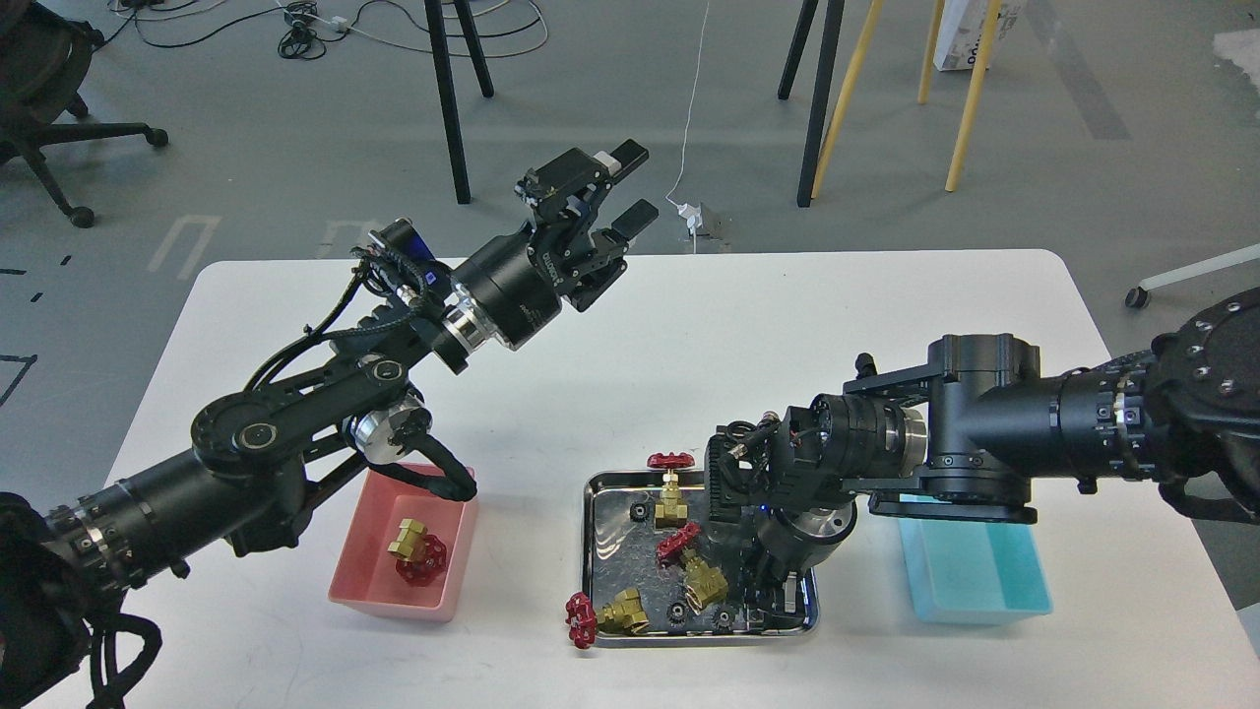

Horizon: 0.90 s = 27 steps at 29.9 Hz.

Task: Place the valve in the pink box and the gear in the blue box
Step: 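Lower the right gripper and grasp a small dark gear on the tray, then lift the gear and carry it over the blue box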

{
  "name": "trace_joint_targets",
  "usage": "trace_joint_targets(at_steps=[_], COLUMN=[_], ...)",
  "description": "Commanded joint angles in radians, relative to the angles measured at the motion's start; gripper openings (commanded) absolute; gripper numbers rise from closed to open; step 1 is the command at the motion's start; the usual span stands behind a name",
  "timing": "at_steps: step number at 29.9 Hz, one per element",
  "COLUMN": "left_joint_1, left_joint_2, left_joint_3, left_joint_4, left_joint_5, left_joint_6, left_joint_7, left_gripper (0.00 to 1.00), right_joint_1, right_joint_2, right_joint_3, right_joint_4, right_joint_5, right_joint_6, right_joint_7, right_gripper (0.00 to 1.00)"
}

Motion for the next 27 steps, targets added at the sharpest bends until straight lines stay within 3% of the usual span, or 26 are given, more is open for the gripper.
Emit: trace_joint_targets(at_steps=[1,5,12,21,27], left_joint_1=[0.000,0.000,0.000,0.000,0.002], left_joint_2=[-0.001,0.000,-0.005,-0.008,-0.008], left_joint_3=[0.000,0.000,0.000,0.000,0.000], left_joint_4=[0.000,0.000,0.000,0.017,0.017], left_joint_5=[0.000,-0.002,0.000,-0.002,-0.002], left_joint_6=[0.000,0.000,-0.002,-0.008,-0.009], left_joint_7=[0.000,0.000,0.000,0.000,0.000], left_gripper=[0.70,0.70,0.70,0.70,0.71], right_joint_1=[-0.005,-0.001,0.082,0.226,0.215], right_joint_2=[-0.002,-0.005,-0.060,-0.378,-0.592], right_joint_3=[0.000,0.001,0.029,0.089,0.066], right_joint_4=[-0.002,-0.002,0.015,0.142,0.219], right_joint_5=[0.002,0.003,0.016,0.014,-0.069], right_joint_6=[0.000,0.000,0.000,0.000,0.000], right_joint_7=[0.000,0.000,0.005,0.006,0.002], right_gripper=[0.17,0.10,0.07,0.06,0.06])
